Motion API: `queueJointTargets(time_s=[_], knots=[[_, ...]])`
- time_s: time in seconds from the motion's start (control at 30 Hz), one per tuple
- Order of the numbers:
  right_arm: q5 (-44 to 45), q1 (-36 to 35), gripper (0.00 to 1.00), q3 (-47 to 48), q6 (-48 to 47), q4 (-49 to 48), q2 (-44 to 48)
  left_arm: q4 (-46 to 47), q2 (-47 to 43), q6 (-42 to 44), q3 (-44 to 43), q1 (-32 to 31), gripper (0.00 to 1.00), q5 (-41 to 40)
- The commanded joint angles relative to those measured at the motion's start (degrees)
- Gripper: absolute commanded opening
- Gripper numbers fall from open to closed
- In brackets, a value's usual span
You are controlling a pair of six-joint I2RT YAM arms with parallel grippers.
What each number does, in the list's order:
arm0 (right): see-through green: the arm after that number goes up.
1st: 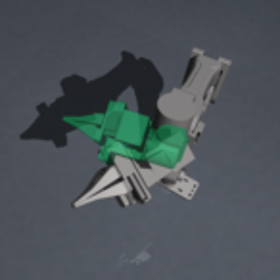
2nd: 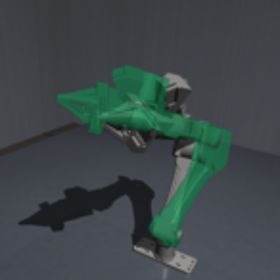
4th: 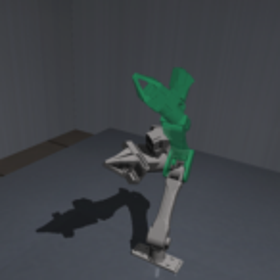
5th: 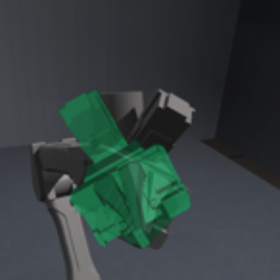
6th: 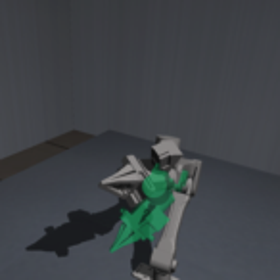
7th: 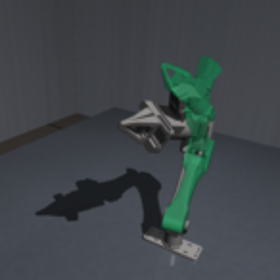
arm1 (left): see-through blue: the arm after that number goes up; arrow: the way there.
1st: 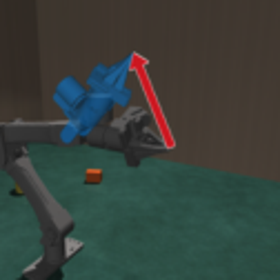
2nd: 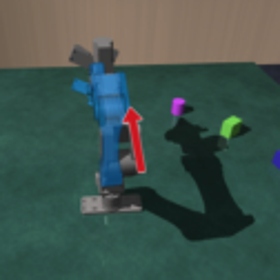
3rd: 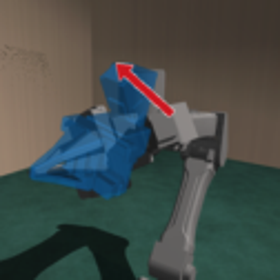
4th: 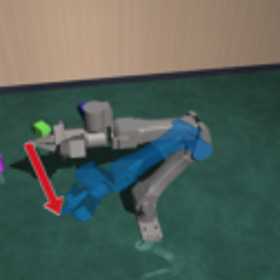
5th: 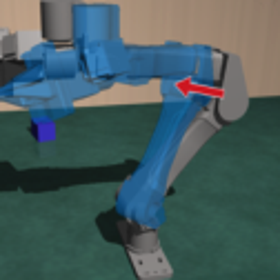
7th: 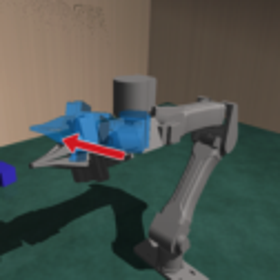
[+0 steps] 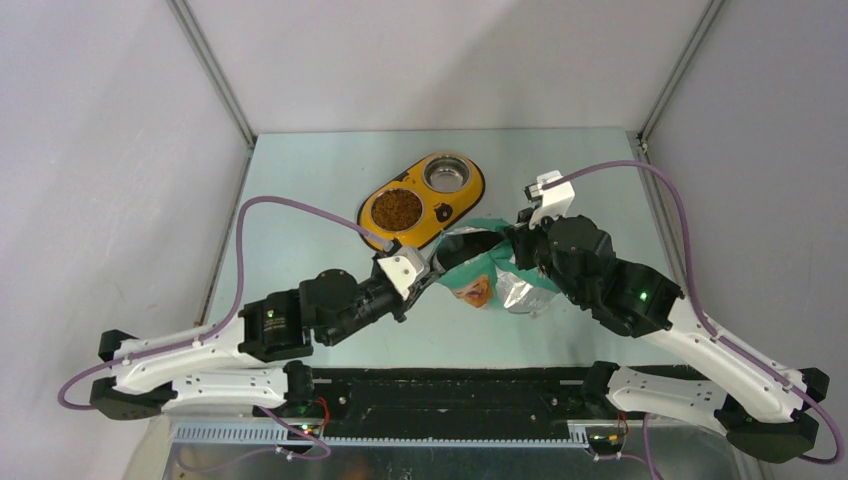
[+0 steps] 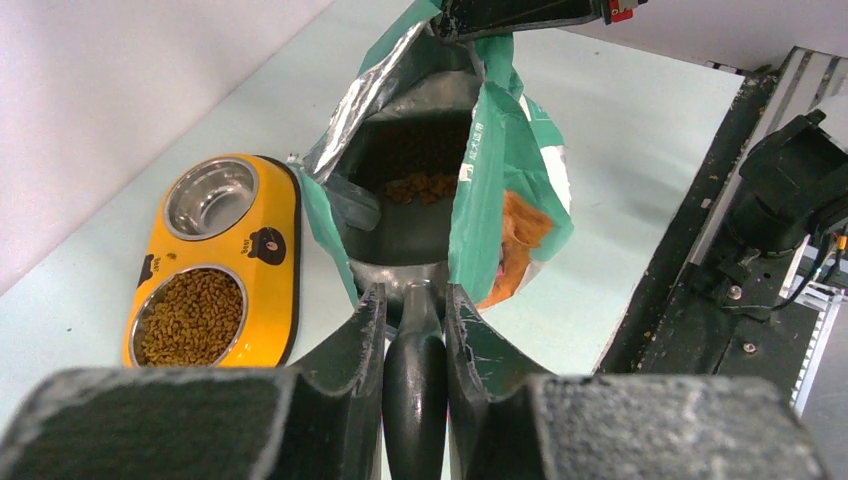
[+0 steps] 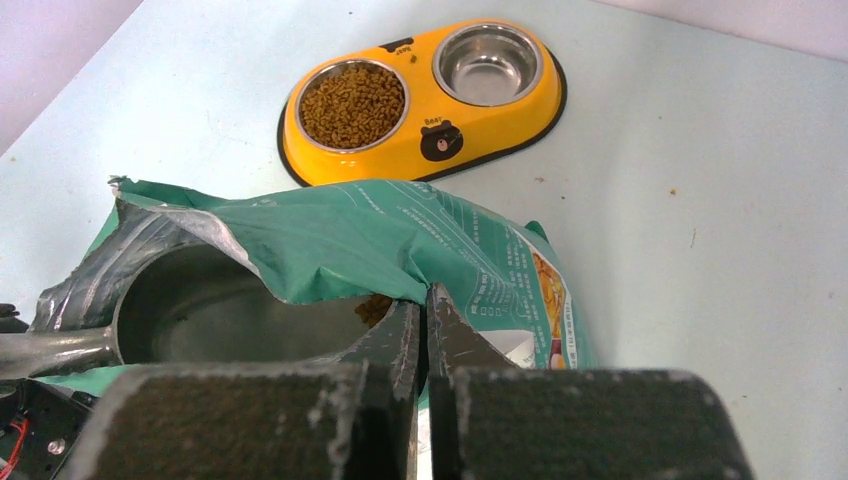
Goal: Serve the pet food
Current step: Adjust the spatula in the pet food bag.
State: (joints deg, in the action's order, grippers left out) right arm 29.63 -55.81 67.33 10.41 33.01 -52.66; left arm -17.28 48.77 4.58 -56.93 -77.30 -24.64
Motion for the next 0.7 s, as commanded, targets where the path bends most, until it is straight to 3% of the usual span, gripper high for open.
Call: queueJointTargets(time_s=[0.0,0.13,0.37,0.67], knots=[[8.0,2.1,0.0,3.4,-3.8,-0.2,0.6,-0.9,-4.3,5.0,-3.9,-0.4,0.0,-1.4],[5.0,2.2,0.0,12.7,-5.1,3.4,-3.2,-0.8,-2.8,6.3,-4.7,-0.4,0.0,-0.3],[7.5,0.7,0.0,28.0,-7.4,10.0,-10.1,8.4,-1.6,5.7,-2.3,-0.5,0.0,-2.1],[10.5,0.9,0.0,28.5,-8.8,12.7,-9.6,15.8,0.5,8.0,-1.7,-0.5,0.0,-1.6]])
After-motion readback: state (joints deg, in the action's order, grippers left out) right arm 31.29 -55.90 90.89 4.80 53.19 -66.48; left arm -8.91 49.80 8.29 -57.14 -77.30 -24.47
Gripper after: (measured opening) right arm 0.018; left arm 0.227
